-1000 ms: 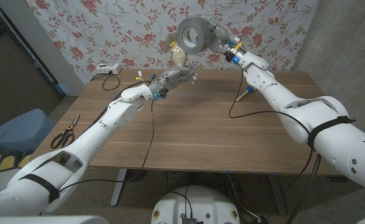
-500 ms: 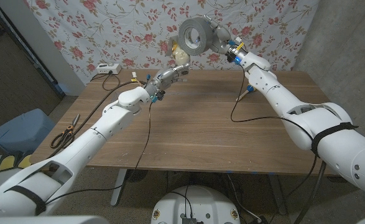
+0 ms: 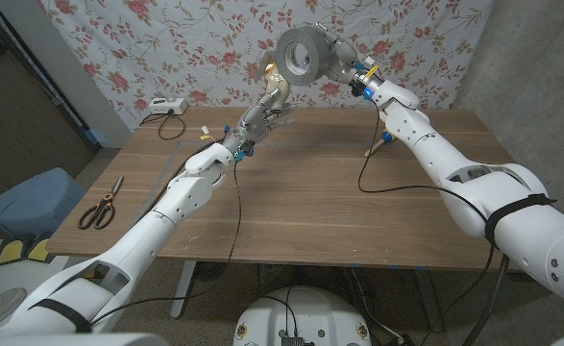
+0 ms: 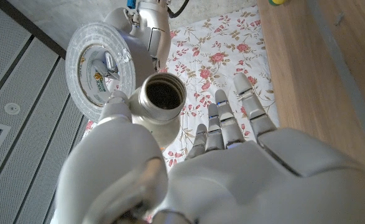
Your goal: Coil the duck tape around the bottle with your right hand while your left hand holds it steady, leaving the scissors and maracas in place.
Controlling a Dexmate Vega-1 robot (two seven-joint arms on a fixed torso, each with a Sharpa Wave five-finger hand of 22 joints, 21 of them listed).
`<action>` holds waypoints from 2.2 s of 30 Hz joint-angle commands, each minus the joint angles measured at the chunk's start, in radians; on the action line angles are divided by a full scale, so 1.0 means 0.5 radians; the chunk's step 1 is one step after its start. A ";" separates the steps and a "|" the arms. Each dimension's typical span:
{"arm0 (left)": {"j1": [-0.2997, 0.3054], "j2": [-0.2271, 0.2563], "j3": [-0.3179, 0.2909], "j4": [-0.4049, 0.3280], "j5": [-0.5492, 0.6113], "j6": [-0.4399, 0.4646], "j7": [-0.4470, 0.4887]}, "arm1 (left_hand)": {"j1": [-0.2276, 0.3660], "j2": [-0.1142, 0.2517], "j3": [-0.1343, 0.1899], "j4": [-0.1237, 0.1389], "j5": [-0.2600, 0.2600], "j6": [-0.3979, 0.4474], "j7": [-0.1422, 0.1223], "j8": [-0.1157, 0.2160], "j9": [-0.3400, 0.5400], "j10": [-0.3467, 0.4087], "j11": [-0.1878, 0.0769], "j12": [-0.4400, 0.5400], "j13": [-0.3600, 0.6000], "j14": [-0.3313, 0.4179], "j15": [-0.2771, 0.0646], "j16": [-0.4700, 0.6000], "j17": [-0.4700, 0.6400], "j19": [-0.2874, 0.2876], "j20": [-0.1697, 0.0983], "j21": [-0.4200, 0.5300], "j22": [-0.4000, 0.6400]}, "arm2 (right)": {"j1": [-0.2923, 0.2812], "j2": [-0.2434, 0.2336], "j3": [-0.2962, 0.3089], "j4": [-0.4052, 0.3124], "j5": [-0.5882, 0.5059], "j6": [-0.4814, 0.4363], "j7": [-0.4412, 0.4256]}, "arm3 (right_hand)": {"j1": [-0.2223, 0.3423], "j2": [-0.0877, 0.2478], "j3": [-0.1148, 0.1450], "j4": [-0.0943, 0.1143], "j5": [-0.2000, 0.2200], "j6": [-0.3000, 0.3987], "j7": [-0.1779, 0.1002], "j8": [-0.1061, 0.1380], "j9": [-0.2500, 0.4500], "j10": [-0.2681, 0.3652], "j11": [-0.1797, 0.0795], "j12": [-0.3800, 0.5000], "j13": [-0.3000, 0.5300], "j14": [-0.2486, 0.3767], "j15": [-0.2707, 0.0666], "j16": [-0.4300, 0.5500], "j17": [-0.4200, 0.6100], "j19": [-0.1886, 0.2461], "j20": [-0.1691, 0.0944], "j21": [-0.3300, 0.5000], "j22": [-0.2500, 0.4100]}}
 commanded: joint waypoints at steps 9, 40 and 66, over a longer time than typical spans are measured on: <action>0.035 -0.038 -0.098 -0.212 -0.182 0.238 0.409 | 0.413 0.322 0.322 -0.167 -0.039 0.754 0.091 0.146 -0.013 0.722 -0.240 0.192 -0.092 0.689 -0.266 0.229 -0.092 0.461 -0.051 0.039 0.001 | 0.005 -0.015 -0.040 0.005 -0.014 -0.002 0.077 | 0.221 0.236 0.305 -0.082 0.009 0.062 -0.060 0.027 -0.011 0.005 -0.013 0.014 0.001 -0.053 -0.294 0.015 0.008 -0.011 0.007 0.024 -0.001; 0.164 0.054 -0.032 -0.693 0.200 0.538 1.373 | 0.869 0.490 0.935 -0.101 -0.110 1.684 0.014 0.541 0.637 1.584 -0.579 1.213 0.852 1.677 -0.529 0.824 0.859 0.823 -0.439 0.699 0.011 | 0.037 -0.132 0.003 -0.011 0.007 0.036 0.204 | 0.204 0.231 0.316 -0.091 0.010 0.054 -0.063 0.041 -0.017 -0.009 -0.019 0.041 -0.007 -0.072 -0.290 0.028 0.009 -0.033 0.003 0.049 -0.007; 0.204 0.115 -0.133 -0.698 -0.238 0.520 0.917 | 0.839 0.482 0.989 -0.113 -0.113 1.695 0.018 0.519 0.673 1.591 -0.573 1.217 0.877 1.709 -0.528 0.812 0.943 0.829 -0.447 0.752 0.003 | 0.478 -0.085 -0.074 0.946 -0.301 0.222 0.331 | 0.058 0.202 0.248 0.000 0.013 -0.131 -0.157 0.056 0.107 -0.292 -0.126 0.110 0.205 -0.442 -0.289 -0.051 0.013 -0.342 -0.166 -0.078 -0.017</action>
